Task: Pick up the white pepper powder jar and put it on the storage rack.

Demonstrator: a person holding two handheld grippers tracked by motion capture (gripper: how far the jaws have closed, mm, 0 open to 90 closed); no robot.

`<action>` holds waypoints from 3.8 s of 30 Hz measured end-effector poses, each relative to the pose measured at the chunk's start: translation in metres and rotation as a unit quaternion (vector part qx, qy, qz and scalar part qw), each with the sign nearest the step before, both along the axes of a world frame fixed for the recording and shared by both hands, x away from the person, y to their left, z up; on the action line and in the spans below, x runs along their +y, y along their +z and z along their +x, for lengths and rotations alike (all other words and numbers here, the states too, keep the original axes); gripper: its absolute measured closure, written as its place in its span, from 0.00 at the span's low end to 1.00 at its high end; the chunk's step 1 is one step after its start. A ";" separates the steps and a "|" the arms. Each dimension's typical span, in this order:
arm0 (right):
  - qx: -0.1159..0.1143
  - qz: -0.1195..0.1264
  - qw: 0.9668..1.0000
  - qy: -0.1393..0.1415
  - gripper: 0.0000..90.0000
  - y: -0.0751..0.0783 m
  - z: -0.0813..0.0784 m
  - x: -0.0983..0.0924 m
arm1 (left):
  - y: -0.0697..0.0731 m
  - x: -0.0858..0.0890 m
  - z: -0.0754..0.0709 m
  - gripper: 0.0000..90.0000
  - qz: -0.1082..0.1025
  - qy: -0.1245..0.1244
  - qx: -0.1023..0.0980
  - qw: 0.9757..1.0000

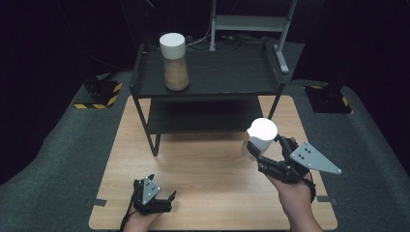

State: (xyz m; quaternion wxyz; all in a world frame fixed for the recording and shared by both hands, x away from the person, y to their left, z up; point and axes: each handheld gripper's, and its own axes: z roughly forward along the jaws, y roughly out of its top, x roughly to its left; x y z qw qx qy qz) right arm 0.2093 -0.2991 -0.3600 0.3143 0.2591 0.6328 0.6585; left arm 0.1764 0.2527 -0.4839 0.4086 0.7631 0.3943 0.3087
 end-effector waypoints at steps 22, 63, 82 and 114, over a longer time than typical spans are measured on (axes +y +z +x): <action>-0.018 0.012 1.000 -0.019 0.33 0.045 0.017 0.012 | 0.000 0.003 0.001 0.01 -0.005 -0.005 0.002 1.000; -0.029 0.037 0.997 -0.069 0.33 0.104 0.084 0.062 | -0.001 0.008 0.002 0.01 -0.017 -0.013 0.003 1.000; -0.002 0.035 0.996 -0.082 0.33 0.111 0.121 0.083 | -0.002 0.013 0.003 0.01 -0.030 -0.014 0.006 0.999; 0.007 0.030 0.997 -0.074 0.26 0.109 0.131 0.088 | -0.002 0.014 0.003 0.01 -0.035 -0.015 0.007 0.999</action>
